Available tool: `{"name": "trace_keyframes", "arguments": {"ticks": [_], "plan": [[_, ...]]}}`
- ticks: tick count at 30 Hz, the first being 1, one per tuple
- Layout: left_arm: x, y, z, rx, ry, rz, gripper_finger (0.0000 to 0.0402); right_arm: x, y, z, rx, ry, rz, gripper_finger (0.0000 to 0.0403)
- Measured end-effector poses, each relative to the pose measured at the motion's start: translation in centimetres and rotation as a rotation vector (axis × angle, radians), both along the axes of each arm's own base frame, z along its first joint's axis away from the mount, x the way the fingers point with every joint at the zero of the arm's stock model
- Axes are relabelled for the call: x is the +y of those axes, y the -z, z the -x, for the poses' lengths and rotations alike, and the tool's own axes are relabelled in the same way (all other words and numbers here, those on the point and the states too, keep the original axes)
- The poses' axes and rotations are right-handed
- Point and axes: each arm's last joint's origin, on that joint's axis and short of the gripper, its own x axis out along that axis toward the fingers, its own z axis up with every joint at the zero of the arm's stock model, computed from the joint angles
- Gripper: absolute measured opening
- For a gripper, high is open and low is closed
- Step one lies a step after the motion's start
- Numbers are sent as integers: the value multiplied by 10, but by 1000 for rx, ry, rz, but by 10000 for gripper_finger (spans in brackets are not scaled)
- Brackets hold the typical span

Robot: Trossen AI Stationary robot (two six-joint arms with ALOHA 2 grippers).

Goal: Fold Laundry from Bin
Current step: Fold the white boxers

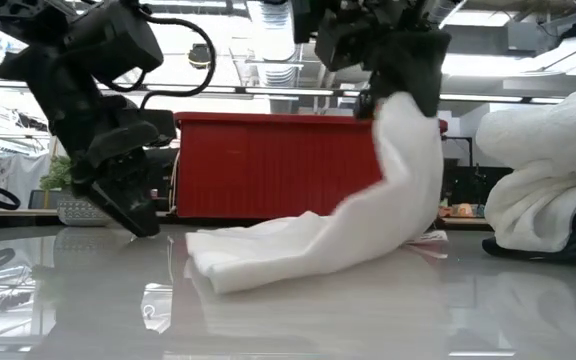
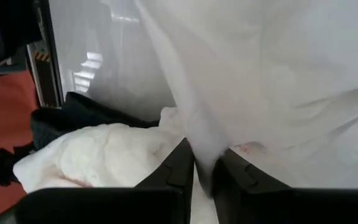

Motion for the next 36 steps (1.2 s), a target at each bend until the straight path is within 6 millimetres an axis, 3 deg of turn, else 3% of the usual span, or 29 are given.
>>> {"name": "trace_keyframes", "arguments": {"ticks": [3,6,10,13,17,21,26,30,36], "plan": [[-6,-8,-8,-143,-9,-20,194,-3,-6,0,-43,17,3,72],[-9,-20,-26,-324,114,-38,194,-4,-4,-4,-61,26,6,72],[-1,-8,-33,-337,234,-127,194,-3,1,-10,-92,21,4,72],[5,-14,-43,-494,268,-157,194,-3,1,-12,-112,21,2,72],[15,14,-45,-406,266,-110,171,-3,1,-12,-117,21,2,72],[15,30,-57,-424,262,-62,123,-2,1,-13,-129,18,1,72],[14,37,-69,-433,240,-8,70,0,1,-14,-130,26,1,72],[14,43,-65,-357,216,21,39,0,1,-6,-29,54,11,72],[11,44,-62,-306,198,57,5,-4,-1,12,142,47,203,88]]}}
